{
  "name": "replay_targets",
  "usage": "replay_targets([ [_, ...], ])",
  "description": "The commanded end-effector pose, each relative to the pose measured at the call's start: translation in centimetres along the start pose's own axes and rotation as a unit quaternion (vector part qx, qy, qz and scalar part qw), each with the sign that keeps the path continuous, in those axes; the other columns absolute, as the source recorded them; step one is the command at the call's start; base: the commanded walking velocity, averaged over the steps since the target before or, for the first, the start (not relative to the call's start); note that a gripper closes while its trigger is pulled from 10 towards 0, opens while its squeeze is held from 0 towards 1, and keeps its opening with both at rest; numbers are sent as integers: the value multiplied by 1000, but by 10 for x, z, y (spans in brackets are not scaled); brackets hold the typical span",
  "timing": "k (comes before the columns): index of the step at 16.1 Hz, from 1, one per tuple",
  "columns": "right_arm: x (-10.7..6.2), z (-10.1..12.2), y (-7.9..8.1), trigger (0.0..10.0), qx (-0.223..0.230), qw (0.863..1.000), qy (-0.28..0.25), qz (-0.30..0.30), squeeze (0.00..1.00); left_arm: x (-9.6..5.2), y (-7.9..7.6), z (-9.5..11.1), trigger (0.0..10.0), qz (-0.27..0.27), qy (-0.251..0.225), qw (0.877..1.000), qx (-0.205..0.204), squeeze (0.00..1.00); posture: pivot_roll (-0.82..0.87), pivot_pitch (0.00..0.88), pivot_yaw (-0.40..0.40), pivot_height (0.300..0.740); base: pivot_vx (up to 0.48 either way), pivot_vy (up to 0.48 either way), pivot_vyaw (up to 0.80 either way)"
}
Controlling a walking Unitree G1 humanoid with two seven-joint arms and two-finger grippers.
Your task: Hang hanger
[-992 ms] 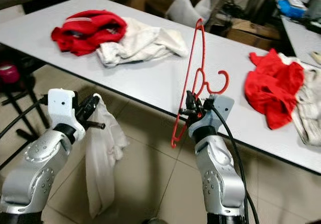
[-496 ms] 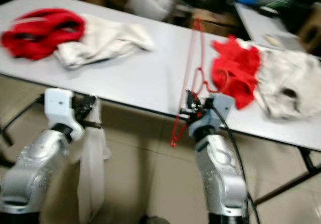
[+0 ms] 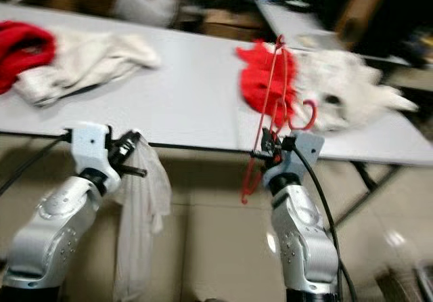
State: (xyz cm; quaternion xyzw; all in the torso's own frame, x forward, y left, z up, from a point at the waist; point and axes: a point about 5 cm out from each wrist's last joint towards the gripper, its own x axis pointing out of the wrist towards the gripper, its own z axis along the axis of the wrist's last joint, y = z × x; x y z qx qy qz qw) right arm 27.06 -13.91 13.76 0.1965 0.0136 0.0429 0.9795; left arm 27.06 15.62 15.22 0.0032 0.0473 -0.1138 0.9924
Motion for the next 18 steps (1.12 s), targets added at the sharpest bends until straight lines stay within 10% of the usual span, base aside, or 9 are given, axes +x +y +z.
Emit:
replay_targets([
  [1,-1,6,-2,10000,-4,1000,-10,2,0,1,-5,7,10000,-9,-13,1000,2,0,-112,0,-91,740,0,0,-800],
  [12,-5,-1,-5,10000,-32,999,18,-18,0,0,-7,6,10000,-22,-12,1000,-4,0,-124,12,-74,740,0,0,-797],
  [18,-4,-4,-4,10000,-30,999,39,-12,0,0,-5,7,10000,-18,-9,1000,3,0,-121,11,-74,740,0,-462,0],
])
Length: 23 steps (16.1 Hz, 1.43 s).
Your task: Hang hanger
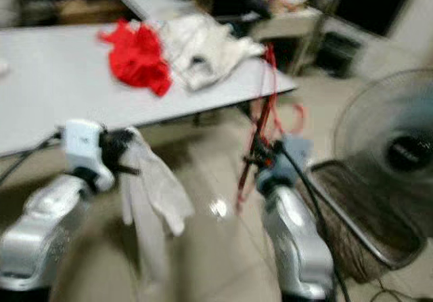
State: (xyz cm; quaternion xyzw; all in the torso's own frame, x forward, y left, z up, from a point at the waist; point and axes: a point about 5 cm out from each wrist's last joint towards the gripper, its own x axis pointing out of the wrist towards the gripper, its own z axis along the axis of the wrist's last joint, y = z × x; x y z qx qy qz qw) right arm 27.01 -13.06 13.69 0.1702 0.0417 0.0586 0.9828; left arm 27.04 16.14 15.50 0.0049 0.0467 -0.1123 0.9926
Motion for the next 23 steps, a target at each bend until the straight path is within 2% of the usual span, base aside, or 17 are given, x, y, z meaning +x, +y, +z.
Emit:
replay_targets([
  [1,-4,-2,-11,10000,-3,1000,13,-18,0,2,-10,4,10000,-18,-8,1000,2,0,-121,11,-74,740,0,-446,0],
  [3,-4,-4,-10,10000,-8,1000,21,-12,0,2,-9,4,10000,-16,-8,1000,2,0,-119,12,-74,740,0,-390,0],
  [5,-3,-4,-5,10000,-17,999,26,10,0,3,-7,4,10000,-4,-6,1000,-13,0,-119,13,-73,740,0,0,0],
  [13,-5,-4,-2,10000,-29,999,32,32,0,4,-5,4,10000,4,-2,1000,-10,0,-117,11,-75,740,0,0,0],
  [16,-5,-4,-1,10000,-65,996,35,45,0,4,-4,5,10000,6,-4,1000,-8,0,-117,11,-75,740,0,0,0],
  [19,-5,-5,2,10000,-71,995,38,52,0,4,0,8,10000,12,-14,1000,-12,0,-118,14,-75,740,0,0,685],
  [23,-4,-5,-6,10000,-70,997,33,19,0,3,0,7,10000,11,-12,1000,-15,0,-119,12,-76,740,193,0,200],
])
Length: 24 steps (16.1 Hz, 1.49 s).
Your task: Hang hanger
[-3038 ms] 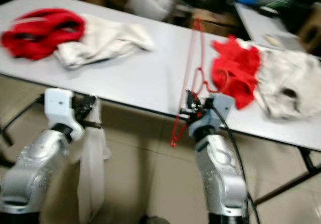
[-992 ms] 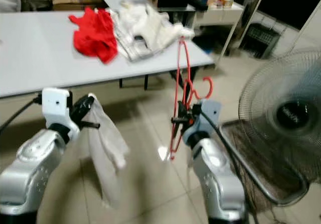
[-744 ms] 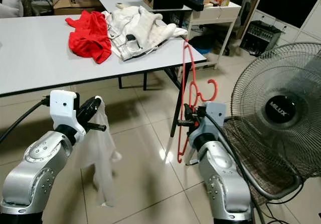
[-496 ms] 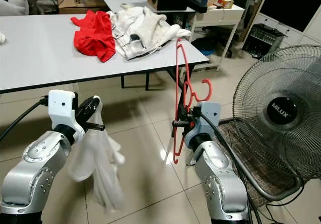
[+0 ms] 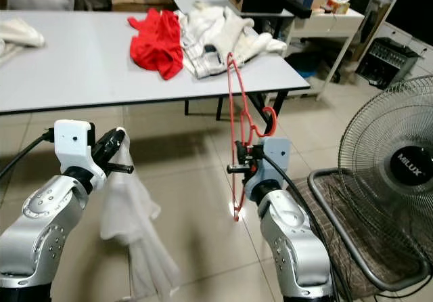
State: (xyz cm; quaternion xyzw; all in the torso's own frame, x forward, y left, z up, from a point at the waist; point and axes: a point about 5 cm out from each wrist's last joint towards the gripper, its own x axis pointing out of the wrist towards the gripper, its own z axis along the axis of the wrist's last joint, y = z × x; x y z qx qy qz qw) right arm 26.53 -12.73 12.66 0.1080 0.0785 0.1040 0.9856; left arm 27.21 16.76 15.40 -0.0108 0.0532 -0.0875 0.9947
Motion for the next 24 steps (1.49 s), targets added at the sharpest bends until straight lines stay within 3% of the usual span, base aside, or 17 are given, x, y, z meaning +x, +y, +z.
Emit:
replay_targets([
  [1,-2,5,-8,10000,-7,1000,-13,-16,0,2,-7,8,10000,-14,-16,1000,2,0,-120,11,-77,740,266,0,0],
  [7,-2,5,-2,10000,-36,999,-11,3,0,3,-7,7,10000,-17,-15,1000,-2,0,-120,11,-77,740,271,0,0],
  [11,-2,5,-3,10000,-56,998,-10,-9,0,3,-7,8,10000,-20,-16,1000,-6,0,-119,9,-78,740,307,0,800],
  [15,-2,4,-1,10000,-27,1000,-9,3,0,3,-8,9,10000,-22,-16,1000,-7,0,-119,11,-76,740,324,0,0],
  [21,-3,4,2,10000,-61,998,-4,31,0,0,-9,6,10000,-16,-16,1000,-11,0,-125,4,-88,740,324,0,0],
  [24,-1,6,-4,10000,-66,998,-6,17,0,4,-8,7,10000,-20,-18,1000,-12,0,-139,0,-77,740,325,0,467],
])
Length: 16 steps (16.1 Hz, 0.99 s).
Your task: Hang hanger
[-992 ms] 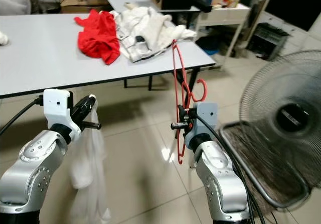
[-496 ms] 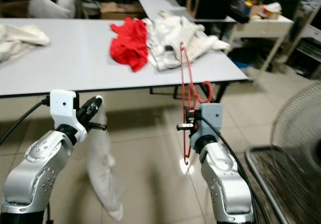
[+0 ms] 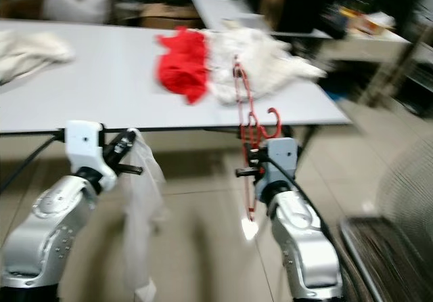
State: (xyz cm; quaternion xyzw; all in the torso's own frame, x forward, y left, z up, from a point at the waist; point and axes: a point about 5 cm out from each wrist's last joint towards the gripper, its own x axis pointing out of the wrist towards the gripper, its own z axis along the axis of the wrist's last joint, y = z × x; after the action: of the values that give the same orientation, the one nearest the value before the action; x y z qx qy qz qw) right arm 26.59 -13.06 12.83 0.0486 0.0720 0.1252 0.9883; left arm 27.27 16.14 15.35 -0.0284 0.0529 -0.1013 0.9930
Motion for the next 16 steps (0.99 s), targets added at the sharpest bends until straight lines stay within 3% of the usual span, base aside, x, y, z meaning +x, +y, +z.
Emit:
replay_targets([
  [1,0,4,-2,10000,-9,1000,-9,1,0,4,-2,8,10000,-6,-17,1000,6,0,-145,0,-75,740,326,0,800],
  [6,4,10,-14,10000,-5,1000,-15,-12,0,14,-4,15,10000,-22,-31,999,18,0,-150,0,-73,740,324,0,84],
  [10,6,18,-23,10000,-39,999,-19,17,0,23,-5,20,10000,-41,-37,998,26,0,-154,0,-55,740,326,0,0],
  [16,5,27,-23,10000,-75,995,-23,58,0,35,-3,34,10000,-60,-52,997,24,0,-159,0,-35,740,335,0,0],
])
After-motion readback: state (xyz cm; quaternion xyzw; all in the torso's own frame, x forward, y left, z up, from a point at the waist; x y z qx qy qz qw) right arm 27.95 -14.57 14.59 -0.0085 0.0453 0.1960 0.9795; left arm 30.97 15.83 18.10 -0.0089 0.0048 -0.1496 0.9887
